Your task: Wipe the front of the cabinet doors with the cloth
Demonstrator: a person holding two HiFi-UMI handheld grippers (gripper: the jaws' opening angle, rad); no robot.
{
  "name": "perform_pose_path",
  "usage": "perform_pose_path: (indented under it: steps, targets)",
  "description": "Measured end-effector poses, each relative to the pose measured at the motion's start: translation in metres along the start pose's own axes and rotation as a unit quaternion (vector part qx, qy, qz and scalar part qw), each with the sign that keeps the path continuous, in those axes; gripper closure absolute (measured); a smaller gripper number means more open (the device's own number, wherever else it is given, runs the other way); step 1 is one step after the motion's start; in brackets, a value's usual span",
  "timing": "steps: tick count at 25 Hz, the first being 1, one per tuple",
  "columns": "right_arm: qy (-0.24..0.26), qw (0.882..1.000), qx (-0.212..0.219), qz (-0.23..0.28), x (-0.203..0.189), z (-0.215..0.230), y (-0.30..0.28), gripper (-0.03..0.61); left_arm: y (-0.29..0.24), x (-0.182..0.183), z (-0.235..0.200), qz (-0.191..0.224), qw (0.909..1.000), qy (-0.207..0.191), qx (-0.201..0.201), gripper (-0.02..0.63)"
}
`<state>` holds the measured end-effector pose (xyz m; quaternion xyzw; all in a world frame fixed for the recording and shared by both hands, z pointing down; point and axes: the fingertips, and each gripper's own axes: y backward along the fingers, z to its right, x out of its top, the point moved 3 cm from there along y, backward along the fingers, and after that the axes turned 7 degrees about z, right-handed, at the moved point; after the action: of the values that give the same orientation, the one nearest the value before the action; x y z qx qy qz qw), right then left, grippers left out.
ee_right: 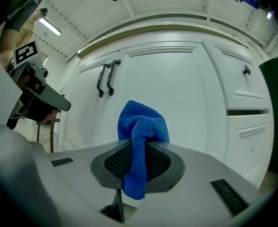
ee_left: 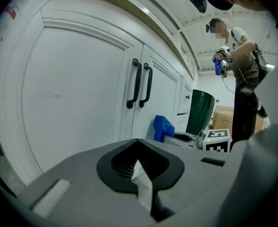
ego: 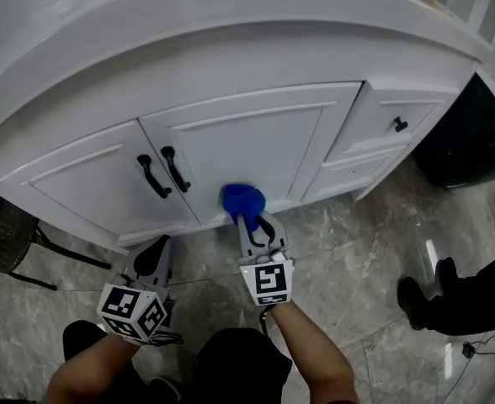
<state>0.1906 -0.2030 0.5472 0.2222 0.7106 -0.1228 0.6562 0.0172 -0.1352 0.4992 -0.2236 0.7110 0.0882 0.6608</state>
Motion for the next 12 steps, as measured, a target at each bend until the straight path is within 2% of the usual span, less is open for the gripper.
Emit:
perform_pose_path:
  steps: [3, 6, 8, 12]
  targets:
    - [0.025, 0.997, 0.071, 0.009, 0.003, -0.055, -0.016, 0.529, 0.002, -0.005, -0.009, -0.002, 1.0, -0.004, 0.009, 0.614]
    - [0.029, 0.993, 0.112, 0.021, -0.009, -0.094, -0.028, 0.529, 0.006, -0.012, -0.018, -0.009, 0.9998, -0.005, 0.015, 0.612]
    - [0.028, 0.993, 0.112, 0.015, -0.019, -0.098, -0.033, 0.529, 0.007, -0.016, -0.021, -0.011, 0.9998, -0.004, 0.017, 0.613]
    - [0.018, 0.998, 0.068, 0.004, -0.027, -0.069, -0.033, 0.529, 0.006, -0.022, -0.024, -0.011, 0.9998, 0.001, 0.015, 0.613]
